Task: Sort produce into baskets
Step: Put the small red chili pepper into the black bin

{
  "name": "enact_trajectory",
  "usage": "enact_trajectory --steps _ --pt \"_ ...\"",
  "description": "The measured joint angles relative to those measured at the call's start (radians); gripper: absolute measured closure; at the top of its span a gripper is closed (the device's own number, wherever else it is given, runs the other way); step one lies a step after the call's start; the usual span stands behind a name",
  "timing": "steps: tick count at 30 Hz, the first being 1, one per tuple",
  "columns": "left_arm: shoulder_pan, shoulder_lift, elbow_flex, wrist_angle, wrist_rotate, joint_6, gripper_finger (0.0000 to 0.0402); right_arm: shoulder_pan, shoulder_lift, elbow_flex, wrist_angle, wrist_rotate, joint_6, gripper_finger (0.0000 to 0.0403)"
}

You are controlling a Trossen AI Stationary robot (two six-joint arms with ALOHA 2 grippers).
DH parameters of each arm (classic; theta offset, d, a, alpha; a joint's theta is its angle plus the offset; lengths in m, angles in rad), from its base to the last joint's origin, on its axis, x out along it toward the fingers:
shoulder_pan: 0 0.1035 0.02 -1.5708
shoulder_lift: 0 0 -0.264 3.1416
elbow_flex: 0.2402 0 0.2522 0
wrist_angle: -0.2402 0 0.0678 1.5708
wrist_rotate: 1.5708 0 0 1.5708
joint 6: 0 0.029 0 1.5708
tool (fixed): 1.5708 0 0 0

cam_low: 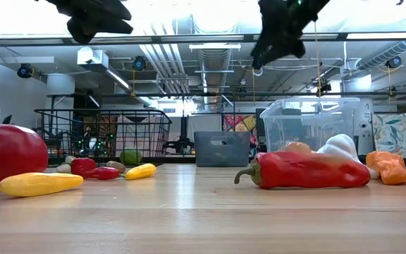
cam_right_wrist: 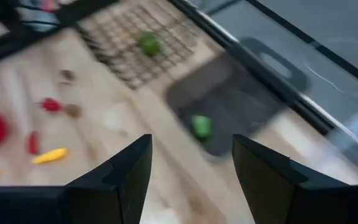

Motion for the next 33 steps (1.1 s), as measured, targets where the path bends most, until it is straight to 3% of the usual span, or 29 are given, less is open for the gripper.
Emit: enact_trajectory --steps 14,23,33 --pt "-0.003 0.000 0.000 -0.008 0.056 -0.007 0.0270 0.249 -0.011 0.003 0.237 0.002 -0.043 0.0190" --pt "-0.003 0.000 0.000 -0.025 0.062 -0.008 0.0270 0.323 -0.023 0.003 0.267 0.055 -0.056 0.0191" --pt "-0.010 0.000 0.000 -0.047 0.179 -0.015 0.0270 0.371 -0.023 0.003 0.275 0.056 -0.059 0.0191"
